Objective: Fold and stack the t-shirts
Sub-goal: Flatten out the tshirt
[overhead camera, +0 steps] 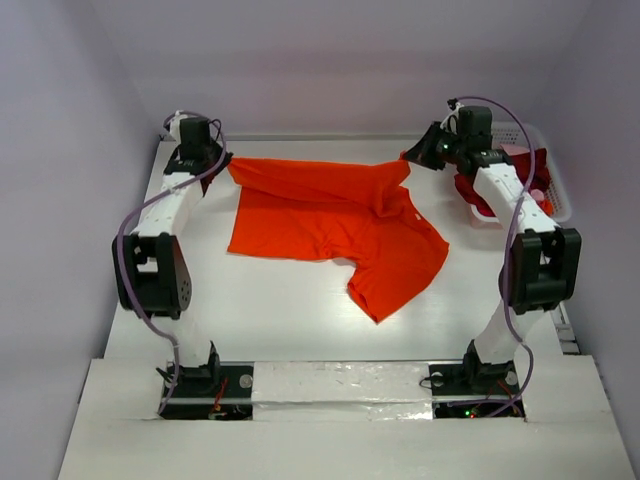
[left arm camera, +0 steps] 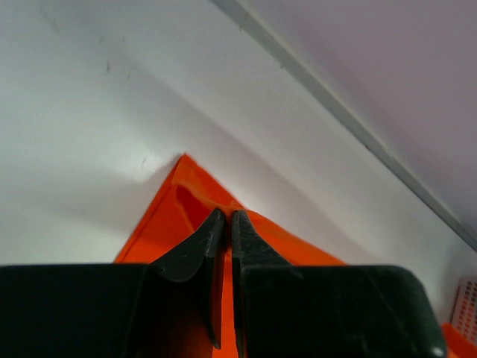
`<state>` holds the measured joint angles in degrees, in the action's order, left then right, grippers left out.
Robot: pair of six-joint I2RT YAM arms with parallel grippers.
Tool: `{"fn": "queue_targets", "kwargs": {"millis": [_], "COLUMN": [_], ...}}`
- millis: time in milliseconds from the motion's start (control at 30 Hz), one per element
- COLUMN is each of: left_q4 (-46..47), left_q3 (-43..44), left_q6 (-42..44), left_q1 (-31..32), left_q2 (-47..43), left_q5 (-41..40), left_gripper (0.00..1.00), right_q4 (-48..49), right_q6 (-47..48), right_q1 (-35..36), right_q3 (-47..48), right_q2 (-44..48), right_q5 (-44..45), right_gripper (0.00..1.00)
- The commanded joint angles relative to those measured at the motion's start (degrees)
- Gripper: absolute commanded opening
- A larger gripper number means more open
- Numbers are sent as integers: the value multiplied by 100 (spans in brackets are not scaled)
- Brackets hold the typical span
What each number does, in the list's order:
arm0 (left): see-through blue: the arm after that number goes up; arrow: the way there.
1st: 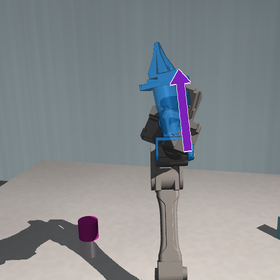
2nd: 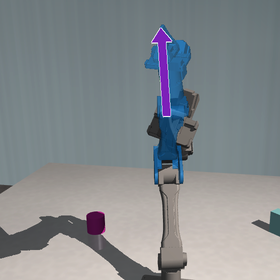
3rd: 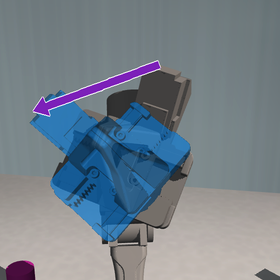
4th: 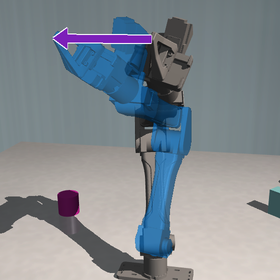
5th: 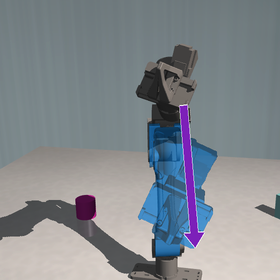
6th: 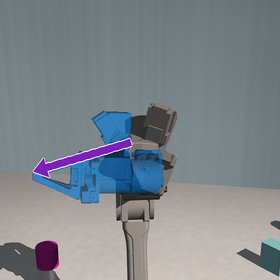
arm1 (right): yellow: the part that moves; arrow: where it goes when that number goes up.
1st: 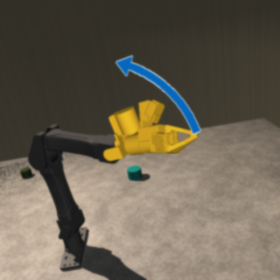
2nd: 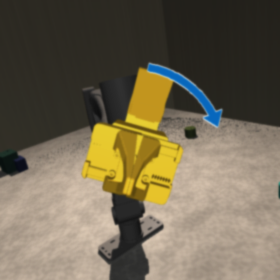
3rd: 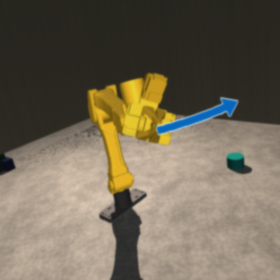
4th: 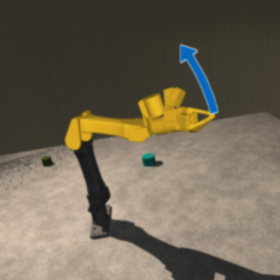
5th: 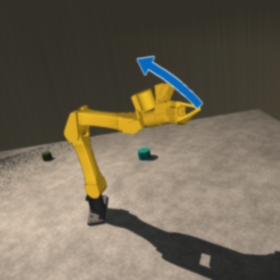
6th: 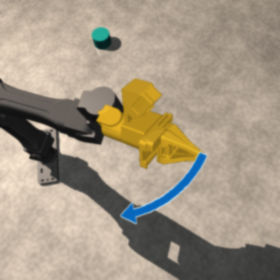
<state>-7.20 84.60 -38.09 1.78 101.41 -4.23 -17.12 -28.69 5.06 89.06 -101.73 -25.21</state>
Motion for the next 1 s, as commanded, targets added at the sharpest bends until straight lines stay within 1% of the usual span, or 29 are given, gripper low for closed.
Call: {"fn": "queue_targets", "kwargs": {"millis": [0,33,67,100,133,167,200,233,300,333,367,400,433,467,500,533,567,600,633,700,733,800,833,900,933,967], "left_q4": [403,456,517,675,685,781,851,904,1106,1142,1168,1134,1090,924,792,704,485,204,89,-410,-448,-309,-326,-483,-597,-598], "left_q3": [-583,-733,-1056,-1268,-1427,-1724,-1875,-2181,-2464,-2727,-2842,-2974,-3080,-3272,-3344,-3397,-3467,-3459,-3441,-3126,-3081,-3037,-2976,-2564,-2206,-2089], "left_q6": [-94,-42,-24,-6,29,47,64,64,56,38,-5,-32,-67,-111,-137,-164,-181,-225,-226,-138,-138,-164,-181,-138,-16,29], "left_q1": [-2,50,50,50,50,103,103,103,103,103,103,103,103,103,103,103,103,103,103,191,252,314,314,314,314,314], "left_q2": [-1314,-1847,-2122,-2429,-3050,-3352,-3695,-4368,-5057,-5783,-6121,-6498,-7198,-7527,-7878,-8499,-8793,-9057,-9442,-9551,-9656,-9719,-9588,-9386,-9193,-9113], "left_q5": [176,255,308,378,623,669,747,948,1152,1283,1319,1406,1451,1477,1512,1539,1539,1513,1478,1408,1399,1442,1416,1398,1329,1267], "left_gripper": [0,0,0,0,0,0,0,0,0,0,0,0,0,0,0,0,0,0,0,0,0,0,0,0,0,0], "right_q4": [184,174,140,87,-35,-71,-80,-63,16,68,130,148,78,-1,-62,-211,-308,-396,-797,-1160,-1544,-1531,-1496,-1312,-1137,-996], "right_q6": [205,284,320,355,399,416,417,364,294,224,188,162,127,127,127,127,135,153,266,389,495,426,330,215,101,57], "right_q1": [144,144,144,144,144,144,144,144,144,144,144,197,197,197,197,197,197,197,197,197,336,434,434,434,434,434], "right_q3": [-28,-81,-125,-143,-152,-169,-265,-327,-555,-869,-1038,-1222,-1407,-1730,-1916,-2092,-2390,-2515,-2559,-2499,-2394,-2253,-2165,-2016,-1858,-1822], "right_q2": [952,1188,1408,1880,2120,2366,2908,3201,3833,4515,4861,5204,5564,6246,6601,6962,7661,7964,8237,8877,8968,9249,9259,9155,8875,8707], "right_q5": [183,227,271,341,402,403,412,447,430,412,394,368,333,333,324,315,341,359,464,570,692,737,876,808,720,702], "right_gripper": [0,0,0,0,0,0,0,0,0,0,0,0,0,0,0,0,0,0,0,0,0,0,0,0,0,0]}}
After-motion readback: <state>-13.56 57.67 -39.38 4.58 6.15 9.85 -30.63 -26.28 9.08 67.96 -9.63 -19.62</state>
